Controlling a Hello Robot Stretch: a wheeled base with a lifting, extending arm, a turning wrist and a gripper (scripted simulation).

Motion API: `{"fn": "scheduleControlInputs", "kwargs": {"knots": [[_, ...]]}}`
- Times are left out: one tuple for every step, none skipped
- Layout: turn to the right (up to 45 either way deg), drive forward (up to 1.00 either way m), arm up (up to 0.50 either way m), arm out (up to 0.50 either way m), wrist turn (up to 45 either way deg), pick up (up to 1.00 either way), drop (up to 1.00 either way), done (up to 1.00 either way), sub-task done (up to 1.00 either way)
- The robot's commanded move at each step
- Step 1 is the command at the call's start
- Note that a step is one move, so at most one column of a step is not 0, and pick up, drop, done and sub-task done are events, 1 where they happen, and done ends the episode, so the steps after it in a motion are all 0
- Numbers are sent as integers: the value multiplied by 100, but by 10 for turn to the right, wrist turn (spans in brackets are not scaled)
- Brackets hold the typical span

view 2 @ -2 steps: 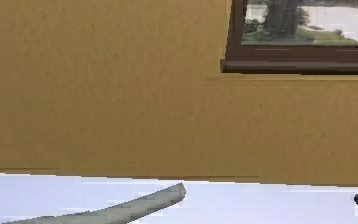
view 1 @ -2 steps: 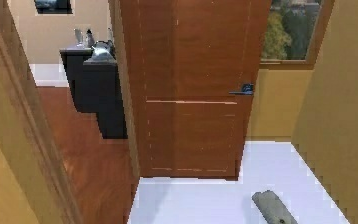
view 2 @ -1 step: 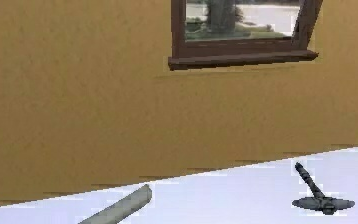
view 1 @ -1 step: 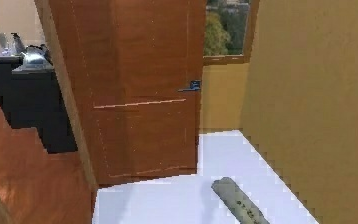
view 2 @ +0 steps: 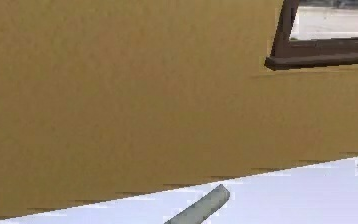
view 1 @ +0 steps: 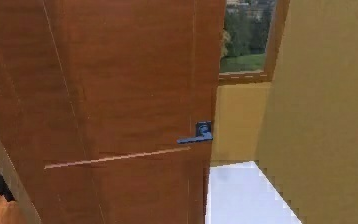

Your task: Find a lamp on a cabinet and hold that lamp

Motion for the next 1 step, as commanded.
{"fn": "scheduleControlInputs", "kwargs": {"knots": [[-450,0,0,0,0,0,0,0,0]]}}
